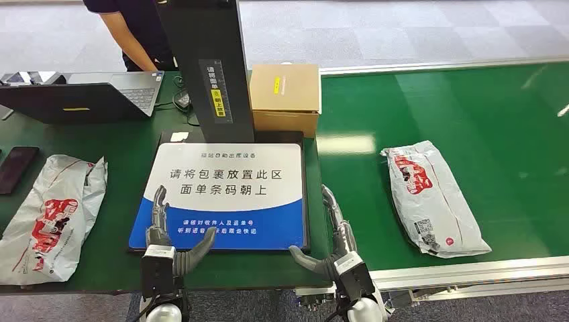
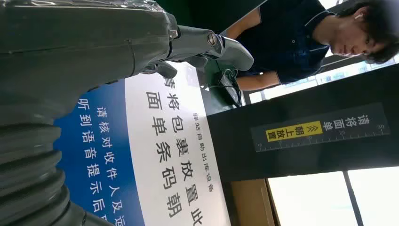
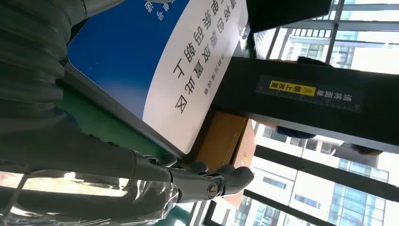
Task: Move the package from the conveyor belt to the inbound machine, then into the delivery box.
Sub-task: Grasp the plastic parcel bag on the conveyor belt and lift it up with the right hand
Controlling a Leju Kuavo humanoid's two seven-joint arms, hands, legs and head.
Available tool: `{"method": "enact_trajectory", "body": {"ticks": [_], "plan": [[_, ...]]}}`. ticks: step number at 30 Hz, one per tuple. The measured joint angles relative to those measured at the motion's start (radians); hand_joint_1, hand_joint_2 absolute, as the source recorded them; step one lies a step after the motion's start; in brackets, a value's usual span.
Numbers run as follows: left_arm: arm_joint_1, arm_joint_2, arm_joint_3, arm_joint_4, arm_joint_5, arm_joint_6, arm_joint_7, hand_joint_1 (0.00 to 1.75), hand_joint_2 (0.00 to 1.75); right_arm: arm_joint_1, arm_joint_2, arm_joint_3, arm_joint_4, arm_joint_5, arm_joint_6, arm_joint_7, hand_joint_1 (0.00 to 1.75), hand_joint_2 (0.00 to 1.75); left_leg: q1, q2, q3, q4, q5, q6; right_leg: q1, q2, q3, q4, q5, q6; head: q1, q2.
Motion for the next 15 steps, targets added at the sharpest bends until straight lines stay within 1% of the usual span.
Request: {"method": "enact_trajectory", "body": {"ticks": [7,15], "plan": [[0.001,0.000,0.000,-0.001,0.000,-0.005,0.003,0.00,1.75,-0.022,0.000,0.000,0.007,0.000,-0.007,0.003,0.00,1.75,0.000,0.000,0.000,0.000,0.000,0.000,0.000,0.000,0.000,0.000,0.000,0.000,0.000,0.000],[-0.007,0.000,-0.002,0.000,0.000,-0.017,-0.003,0.00,1.75,0.001,0.000,-0.001,0.004,-0.001,-0.030,0.006,0.00,1.75,0.000,0.000,0.000,0.000,0.000,0.000,0.000,0.000,0.000,0.000,0.000,0.000,0.000,0.000]]}}
